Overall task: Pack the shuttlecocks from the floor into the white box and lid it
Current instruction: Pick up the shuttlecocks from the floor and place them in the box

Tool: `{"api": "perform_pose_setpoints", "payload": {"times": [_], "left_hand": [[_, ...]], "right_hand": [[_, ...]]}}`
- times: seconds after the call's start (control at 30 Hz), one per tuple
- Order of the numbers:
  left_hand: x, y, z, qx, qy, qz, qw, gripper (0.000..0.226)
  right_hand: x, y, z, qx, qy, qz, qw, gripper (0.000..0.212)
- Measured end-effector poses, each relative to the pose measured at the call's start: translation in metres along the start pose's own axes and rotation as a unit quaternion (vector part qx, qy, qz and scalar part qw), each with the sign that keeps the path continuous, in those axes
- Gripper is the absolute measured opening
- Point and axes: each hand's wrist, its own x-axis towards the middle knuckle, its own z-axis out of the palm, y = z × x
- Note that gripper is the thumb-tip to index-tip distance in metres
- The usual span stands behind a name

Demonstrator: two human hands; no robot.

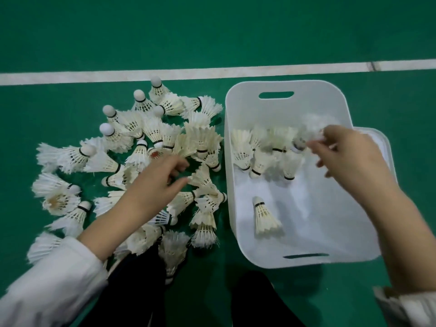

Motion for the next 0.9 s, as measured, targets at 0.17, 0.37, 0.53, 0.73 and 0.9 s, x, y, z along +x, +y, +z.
{"api": "perform_pose_setpoints", "payload": {"times": [0.17, 0.37, 0.53, 0.73, 0.9], "left_hand": [[-0.013, -0.050, 0.046, 0.141, -0.116, -0.014, 0.983, 0.042], [-0.017, -0.062, 0.059, 0.179, -0.136, -0.009, 0.974, 0.046], [-0.017, -0.061, 0.058, 0.193, -0.178, -0.031, 0.964, 0.064], [-0.021, -0.060, 0.055, 0.159, -0.162, -0.051, 0.973, 0.060], [-0.024, -0.046, 0.038, 0.086, -0.102, -0.084, 0.987, 0.051]], "right_hand": [[0.021, 0.047, 0.043, -0.106, -0.111, 0.134, 0.979, 0.018], [0.047, 0.068, 0.083, -0.078, -0.150, 0.167, 0.971, 0.009], [0.060, 0.078, 0.095, -0.104, -0.143, 0.180, 0.968, 0.021], [0.042, 0.064, 0.085, -0.162, -0.146, 0.134, 0.967, 0.033], [0.010, 0.022, 0.046, -0.177, -0.051, 0.037, 0.982, 0.030]]}}
